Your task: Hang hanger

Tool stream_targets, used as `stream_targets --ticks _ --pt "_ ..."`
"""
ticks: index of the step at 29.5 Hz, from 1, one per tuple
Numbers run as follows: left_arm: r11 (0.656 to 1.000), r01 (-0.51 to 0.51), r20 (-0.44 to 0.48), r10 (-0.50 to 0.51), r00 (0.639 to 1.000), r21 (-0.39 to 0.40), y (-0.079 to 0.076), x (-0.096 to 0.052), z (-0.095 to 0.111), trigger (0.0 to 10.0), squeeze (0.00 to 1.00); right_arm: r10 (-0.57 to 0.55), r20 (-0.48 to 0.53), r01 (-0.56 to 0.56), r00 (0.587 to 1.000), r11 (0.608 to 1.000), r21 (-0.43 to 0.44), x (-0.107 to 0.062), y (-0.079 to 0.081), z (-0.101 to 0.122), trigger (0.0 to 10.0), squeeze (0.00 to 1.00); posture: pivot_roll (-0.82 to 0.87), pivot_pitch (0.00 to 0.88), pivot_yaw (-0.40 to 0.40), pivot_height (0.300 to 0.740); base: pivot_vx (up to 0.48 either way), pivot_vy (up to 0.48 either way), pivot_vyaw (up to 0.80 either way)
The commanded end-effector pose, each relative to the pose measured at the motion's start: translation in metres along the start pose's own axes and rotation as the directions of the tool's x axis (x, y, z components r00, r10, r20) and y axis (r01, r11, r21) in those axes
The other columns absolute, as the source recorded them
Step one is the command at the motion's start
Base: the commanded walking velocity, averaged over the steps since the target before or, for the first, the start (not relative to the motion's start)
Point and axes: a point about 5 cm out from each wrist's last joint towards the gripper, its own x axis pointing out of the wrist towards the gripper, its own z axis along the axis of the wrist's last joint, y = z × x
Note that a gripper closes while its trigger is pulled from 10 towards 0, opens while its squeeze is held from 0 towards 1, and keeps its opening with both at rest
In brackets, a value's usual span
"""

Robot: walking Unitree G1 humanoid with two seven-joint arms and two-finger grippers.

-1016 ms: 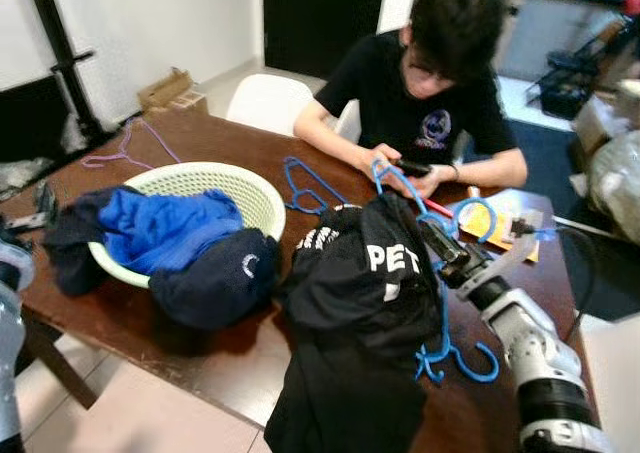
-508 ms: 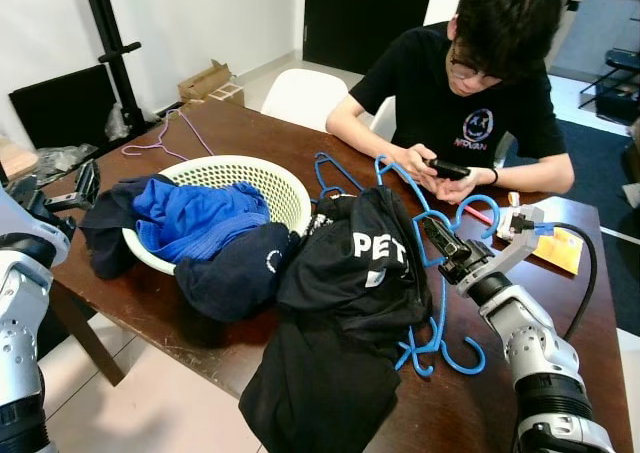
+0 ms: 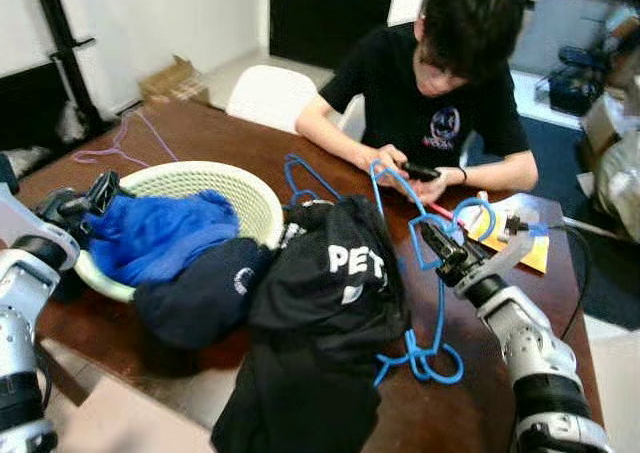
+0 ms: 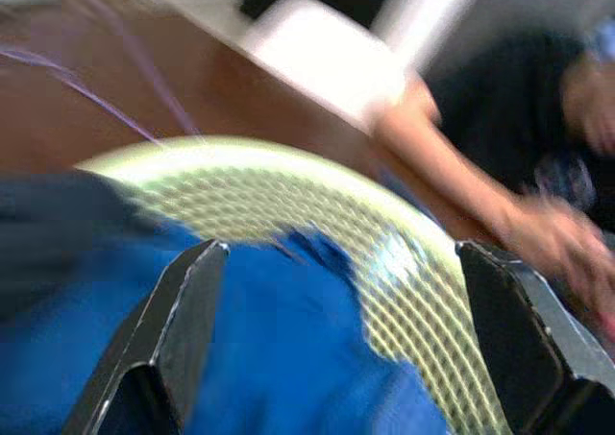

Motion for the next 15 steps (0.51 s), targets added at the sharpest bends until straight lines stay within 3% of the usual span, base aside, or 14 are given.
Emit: stream_targets --ticks 1,6,9,12,13,15 --pt "0.998 0.06 -0.081 -0.058 0.995 0.023 -0.004 0.005 -0.009 10.0 0.0 -0.027 -0.022 0.027 0.999 0.999 -0.017 -0.005 -0.005 -0.001 10.0 0.0 0.07 0.0 -0.078 0.74 0.0 0.0 0.0" --pt "0.981 0.182 -0.191 -0.167 0.967 0.064 -0.02 0.008 -0.021 10.0 0.0 -0.033 -0.025 0.032 0.999 0.999 -0.02 -0.006 -0.006 0.0 10.0 0.0 0.06 0.0 -0.079 0.74 0.0 0.0 0.0" --pt "0.925 0.36 -0.389 -0.288 0.875 0.123 -0.048 0.002 -0.042 10.0 0.0 -0.043 -0.03 0.042 0.999 0.999 -0.025 -0.007 -0.008 0.0 10.0 0.0 0.06 0.0 -0.078 0.74 0.0 0.0 0.0" --pt "0.926 0.338 -0.459 -0.23 0.858 0.168 -0.049 -0.001 -0.049 10.0 0.0 -0.047 -0.032 0.046 0.998 0.999 -0.025 -0.008 -0.009 0.0 10.0 0.0 0.05 0.0 -0.078 0.74 0.0 0.0 0.0" --pt "0.944 0.273 -0.47 -0.16 0.868 0.184 -0.045 0.0 -0.049 10.0 0.0 -0.048 -0.034 0.047 0.998 0.999 -0.025 -0.009 -0.009 0.0 10.0 0.0 0.06 0.0 -0.079 0.74 0.0 0.0 0.0" --pt "0.954 0.229 -0.476 -0.113 0.872 0.192 -0.042 0.001 -0.049 10.0 0.0 -0.049 -0.035 0.048 0.998 0.999 -0.025 -0.009 -0.01 0.0 10.0 0.0 0.06 0.0 -0.079 0.74 0.0 0.0 0.0"
